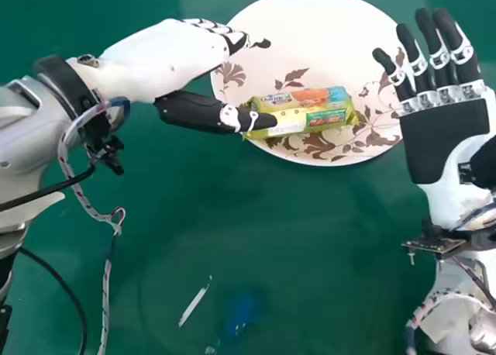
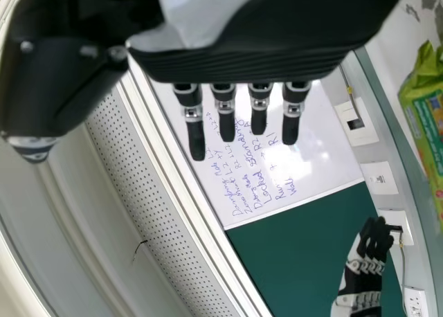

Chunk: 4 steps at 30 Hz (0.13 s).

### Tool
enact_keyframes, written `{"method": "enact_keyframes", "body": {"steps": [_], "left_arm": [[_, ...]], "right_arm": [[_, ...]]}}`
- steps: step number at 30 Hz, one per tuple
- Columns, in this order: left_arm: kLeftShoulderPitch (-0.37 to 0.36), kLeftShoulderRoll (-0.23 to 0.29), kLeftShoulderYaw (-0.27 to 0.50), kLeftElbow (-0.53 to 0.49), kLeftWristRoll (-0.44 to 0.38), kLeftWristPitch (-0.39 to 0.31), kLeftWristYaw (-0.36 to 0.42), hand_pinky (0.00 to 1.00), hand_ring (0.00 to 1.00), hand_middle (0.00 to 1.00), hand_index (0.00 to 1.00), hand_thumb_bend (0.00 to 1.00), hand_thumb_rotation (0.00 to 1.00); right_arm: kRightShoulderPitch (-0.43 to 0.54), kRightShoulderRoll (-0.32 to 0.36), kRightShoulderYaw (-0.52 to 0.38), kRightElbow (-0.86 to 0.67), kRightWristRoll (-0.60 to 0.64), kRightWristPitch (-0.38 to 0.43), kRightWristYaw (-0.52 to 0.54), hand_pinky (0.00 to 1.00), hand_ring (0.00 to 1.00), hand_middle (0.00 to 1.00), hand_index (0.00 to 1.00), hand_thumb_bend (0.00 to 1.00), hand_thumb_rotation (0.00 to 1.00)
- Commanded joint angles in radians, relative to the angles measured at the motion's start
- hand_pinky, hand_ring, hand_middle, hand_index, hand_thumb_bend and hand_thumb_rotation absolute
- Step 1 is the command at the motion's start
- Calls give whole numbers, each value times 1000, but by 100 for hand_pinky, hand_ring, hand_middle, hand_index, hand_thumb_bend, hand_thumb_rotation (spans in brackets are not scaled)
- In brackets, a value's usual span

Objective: Pick up biscuit and place it in the plate

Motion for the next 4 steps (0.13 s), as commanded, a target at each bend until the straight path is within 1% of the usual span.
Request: {"method": "enact_keyframes", "body": {"steps": [1,4], "left_arm": [[45,-17,39,-13,-29,8,50,100,100,100,99,100,86],[84,-40,68,-16,-52,30,100,100,100,100,98,100,89]], "right_arm": [[12,1,-7,8,6,0,10,88,100,100,87,100,61],[11,10,-3,11,-6,-8,4,88,100,100,86,100,62]]}}
